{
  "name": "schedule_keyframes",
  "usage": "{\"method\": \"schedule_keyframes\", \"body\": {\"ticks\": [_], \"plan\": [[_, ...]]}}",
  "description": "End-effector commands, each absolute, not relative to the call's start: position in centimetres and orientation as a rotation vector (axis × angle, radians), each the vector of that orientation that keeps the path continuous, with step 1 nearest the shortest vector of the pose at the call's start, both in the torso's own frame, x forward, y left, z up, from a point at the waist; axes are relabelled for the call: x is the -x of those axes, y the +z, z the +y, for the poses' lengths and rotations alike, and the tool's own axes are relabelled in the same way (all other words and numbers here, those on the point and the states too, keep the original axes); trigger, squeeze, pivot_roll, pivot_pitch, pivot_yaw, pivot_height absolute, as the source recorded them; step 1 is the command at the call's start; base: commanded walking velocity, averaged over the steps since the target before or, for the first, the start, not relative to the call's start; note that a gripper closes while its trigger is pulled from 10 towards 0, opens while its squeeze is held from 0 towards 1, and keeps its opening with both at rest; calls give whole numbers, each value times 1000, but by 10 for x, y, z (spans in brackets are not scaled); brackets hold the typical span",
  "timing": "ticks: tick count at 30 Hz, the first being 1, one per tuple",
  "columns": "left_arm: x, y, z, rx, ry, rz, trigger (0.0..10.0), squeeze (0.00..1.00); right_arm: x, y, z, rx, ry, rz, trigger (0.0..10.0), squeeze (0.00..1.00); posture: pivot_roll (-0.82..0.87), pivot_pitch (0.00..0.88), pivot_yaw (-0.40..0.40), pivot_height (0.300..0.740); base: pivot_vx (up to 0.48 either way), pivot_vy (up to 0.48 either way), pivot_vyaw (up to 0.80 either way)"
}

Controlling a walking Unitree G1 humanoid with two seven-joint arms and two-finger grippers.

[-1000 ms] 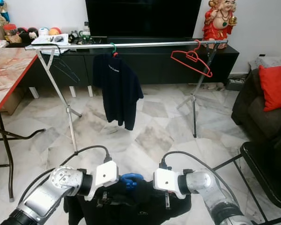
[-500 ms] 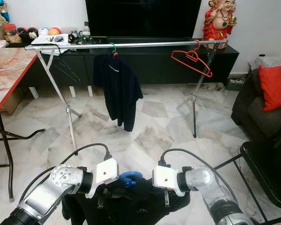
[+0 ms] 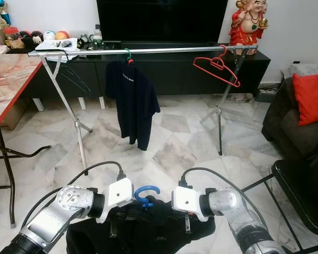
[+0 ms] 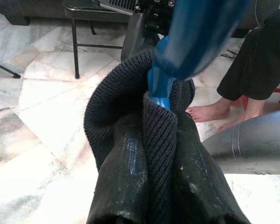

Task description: Hang hanger

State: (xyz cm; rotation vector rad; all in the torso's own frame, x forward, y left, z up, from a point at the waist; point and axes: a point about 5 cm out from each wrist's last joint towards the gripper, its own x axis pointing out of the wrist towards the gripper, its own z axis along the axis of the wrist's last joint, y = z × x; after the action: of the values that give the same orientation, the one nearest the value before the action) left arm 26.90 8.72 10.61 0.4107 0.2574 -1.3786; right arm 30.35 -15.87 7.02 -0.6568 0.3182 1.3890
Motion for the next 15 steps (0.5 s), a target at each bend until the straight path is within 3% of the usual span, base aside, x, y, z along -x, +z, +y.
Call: {"method": "schedule_keyframes", "body": {"ticks": [1, 3, 4, 5, 6, 7, 8, 9, 15], "plan": [[-261, 102, 77, -395, -1441, 266, 0, 0, -321, 97, -154, 619, 1295, 168, 0, 0, 77, 44, -50, 740, 0, 0, 0], [-260, 102, 77, -395, -1443, 266, 0, 0, -321, 97, -154, 619, 1294, 169, 0, 0, 75, 42, -48, 740, 0, 0, 0], [-260, 102, 77, -395, -1447, 266, 0, 0, -321, 97, -154, 623, 1289, 170, 3529, 0, 75, 42, -48, 740, 0, 0, 0], [-260, 102, 77, -395, -1448, 266, 0, 0, -321, 97, -155, 626, 1285, 171, 3529, 0, 75, 42, -48, 740, 0, 0, 0], [-260, 102, 77, -395, -1449, 266, 0, 0, -321, 97, -155, 626, 1290, 179, 10000, 275, 75, 42, -48, 740, 0, 0, 0], [-260, 102, 77, -395, -1450, 266, 0, 0, -321, 96, -156, 626, 1296, 190, 10000, 275, 76, 39, -48, 740, 0, 0, 0], [-260, 102, 77, -395, -1450, 266, 0, 0, -321, 95, -156, 625, 1299, 193, 10000, 682, 76, 39, -48, 740, 0, 0, 0], [-260, 102, 76, -395, -1450, 266, 0, 0, -320, 95, -156, 621, 1299, 201, 10000, 1000, 77, 37, -47, 740, 0, 0, 0], [-262, 101, 79, -421, -1437, 271, 0, 0, -316, 90, -158, 615, 1347, 242, 10000, 1000, 77, 31, -47, 740, 0, 0, 0]]}}
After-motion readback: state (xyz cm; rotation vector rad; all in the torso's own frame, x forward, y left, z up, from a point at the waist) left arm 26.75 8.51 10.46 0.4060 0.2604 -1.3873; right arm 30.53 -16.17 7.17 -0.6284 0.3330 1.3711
